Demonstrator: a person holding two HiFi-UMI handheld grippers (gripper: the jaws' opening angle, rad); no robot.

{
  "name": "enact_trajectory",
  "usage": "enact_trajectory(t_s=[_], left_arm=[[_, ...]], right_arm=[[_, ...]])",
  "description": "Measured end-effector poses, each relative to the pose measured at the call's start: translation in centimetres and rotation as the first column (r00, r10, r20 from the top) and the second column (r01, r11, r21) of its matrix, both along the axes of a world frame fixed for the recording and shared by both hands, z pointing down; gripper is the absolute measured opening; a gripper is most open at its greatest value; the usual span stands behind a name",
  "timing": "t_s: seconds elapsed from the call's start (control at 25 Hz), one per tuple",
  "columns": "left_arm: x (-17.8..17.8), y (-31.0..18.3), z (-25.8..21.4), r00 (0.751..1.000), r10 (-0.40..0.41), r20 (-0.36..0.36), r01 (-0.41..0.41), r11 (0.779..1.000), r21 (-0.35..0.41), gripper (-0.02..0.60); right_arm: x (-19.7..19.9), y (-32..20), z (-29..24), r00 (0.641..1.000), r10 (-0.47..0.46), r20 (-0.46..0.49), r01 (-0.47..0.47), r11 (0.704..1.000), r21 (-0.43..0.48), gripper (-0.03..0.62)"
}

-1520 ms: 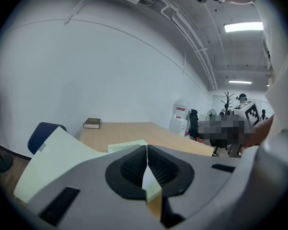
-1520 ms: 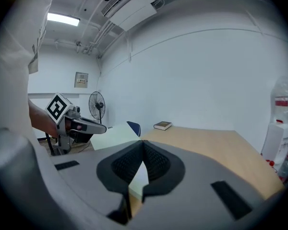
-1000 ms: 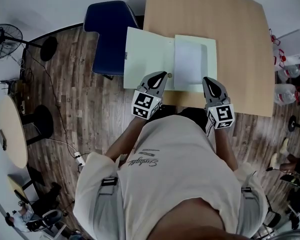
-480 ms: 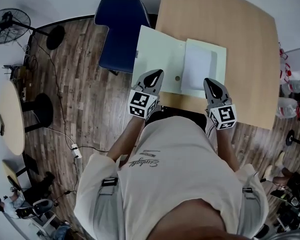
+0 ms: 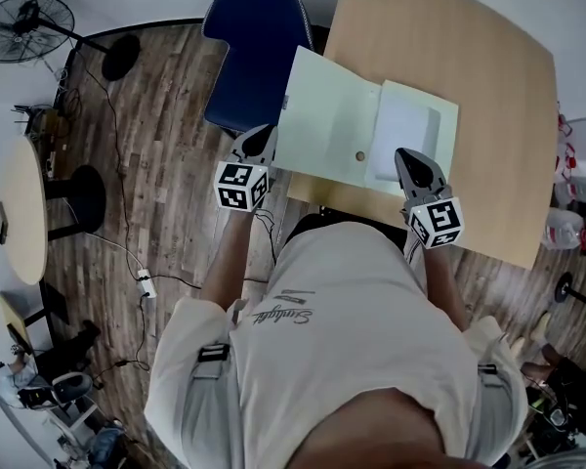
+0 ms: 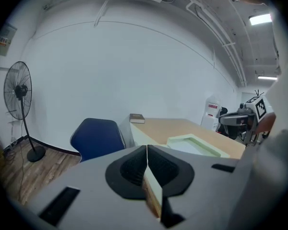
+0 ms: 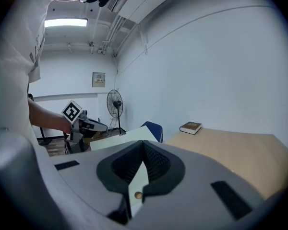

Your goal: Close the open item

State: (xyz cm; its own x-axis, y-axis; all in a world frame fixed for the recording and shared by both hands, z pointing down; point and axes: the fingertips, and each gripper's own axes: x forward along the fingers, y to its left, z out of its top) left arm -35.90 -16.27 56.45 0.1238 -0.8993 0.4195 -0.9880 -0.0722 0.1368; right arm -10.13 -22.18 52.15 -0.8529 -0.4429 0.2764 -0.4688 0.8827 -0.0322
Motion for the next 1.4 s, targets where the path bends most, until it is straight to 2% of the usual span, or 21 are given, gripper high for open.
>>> enact_trajectory(t_s=[0.16,0.28,0.44,0.6,0.8,1.0,1.4], left_arm=[[-2.1,0.8,3.6,0.997,-0.042,-0.063,0.038,0.996,-0.076,0.015],[-2.2,1.4,5.5,0.997,-0.04,-0.067,0.032,0.993,-0.116,0.015],[-1.3,1.5,6.2,0.995,-0.024,-0.097,0.012,0.992,-0.127,0.015],[-0.2,1.6,5.2,0.993,0.0,-0.119,-0.012,0.994,-0.105,0.015],[2.8,0.9,3.3,0.985,0.031,-0.172,-0.043,0.997,-0.062,0.015],[6.6,-0.2,2.7,0.979,0.1,-0.18,-0.11,0.993,-0.05,0.015],[15.9,-3.4,1.5,0.949,0.239,-0.204,-0.251,0.967,-0.038,0.014]], right_arm=[[0.3,-0.7,-0.1,1.0,0.018,-0.005,-0.018,1.0,-0.012,-0.005],[0.4,-1.0,0.0,1.0,0.023,-0.01,-0.023,1.0,-0.012,-0.005],[0.3,-1.0,0.3,1.0,0.019,-0.021,-0.019,1.0,-0.018,-0.005],[0.3,-0.6,0.6,1.0,0.018,-0.018,-0.018,0.999,-0.026,-0.005],[1.6,-0.7,0.3,1.0,0.029,-0.007,-0.029,0.999,-0.026,-0.005],[3.5,-0.7,-0.3,0.998,0.058,0.005,-0.058,0.998,-0.023,-0.005],[11.2,-2.0,-0.5,0.981,0.191,0.006,-0.191,0.981,-0.044,-0.005]])
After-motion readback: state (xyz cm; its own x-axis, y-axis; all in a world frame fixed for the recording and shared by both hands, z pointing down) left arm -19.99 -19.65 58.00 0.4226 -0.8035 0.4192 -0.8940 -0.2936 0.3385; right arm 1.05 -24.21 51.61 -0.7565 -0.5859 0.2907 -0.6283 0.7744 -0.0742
